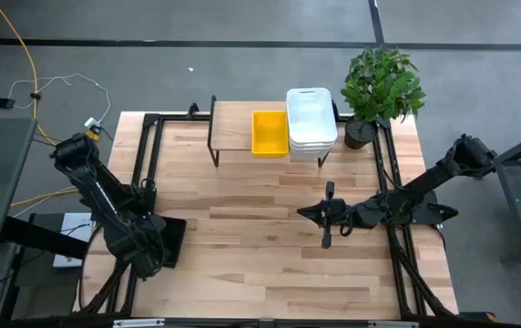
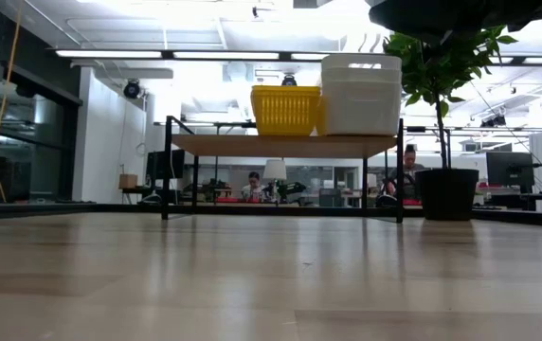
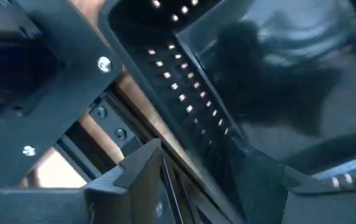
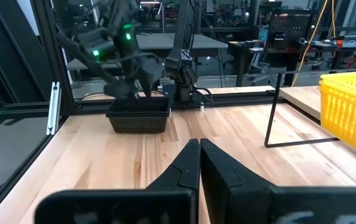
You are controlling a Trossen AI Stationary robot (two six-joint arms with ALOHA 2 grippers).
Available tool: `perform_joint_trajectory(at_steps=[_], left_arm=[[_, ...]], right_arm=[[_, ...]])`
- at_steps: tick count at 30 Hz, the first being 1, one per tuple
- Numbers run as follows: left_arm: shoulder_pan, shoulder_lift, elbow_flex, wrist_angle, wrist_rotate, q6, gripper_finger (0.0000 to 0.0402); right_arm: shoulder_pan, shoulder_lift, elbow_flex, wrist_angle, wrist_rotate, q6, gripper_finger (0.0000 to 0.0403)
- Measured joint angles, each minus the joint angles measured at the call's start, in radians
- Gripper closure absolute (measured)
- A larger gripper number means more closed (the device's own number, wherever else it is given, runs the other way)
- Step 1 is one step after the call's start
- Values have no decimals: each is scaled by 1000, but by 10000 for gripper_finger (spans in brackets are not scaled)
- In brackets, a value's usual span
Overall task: Stack baskets on shelf by color
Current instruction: Put the stacked black bins on the shelf
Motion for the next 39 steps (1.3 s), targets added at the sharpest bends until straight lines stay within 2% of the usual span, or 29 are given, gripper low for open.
perform_joint_trajectory(at_steps=[8,14,17,22,25,28,32,36,39], left_arm=[[1,-1,-125,229,7,-8,225],[6,-4,-132,245,-13,4,242],[27,-4,-115,231,-33,65,280],[78,-11,-20,98,-146,188,384],[120,-24,74,-29,-250,244,387],[167,-46,209,-192,-398,289,394],[255,-75,407,-358,-703,344,397],[400,-95,565,-343,-1012,508,400],[562,-97,630,-235,-1100,641,400]], right_arm=[[0,0,0,-6,0,40,402],[0,0,0,-7,0,40,402],[0,0,0,-9,0,39,402],[0,0,0,-10,0,39,402],[0,0,0,-12,0,40,402],[0,0,0,-12,0,40,402],[0,0,0,-13,0,38,402],[0,0,0,-13,0,39,402],[0,0,0,-13,0,40,402]])
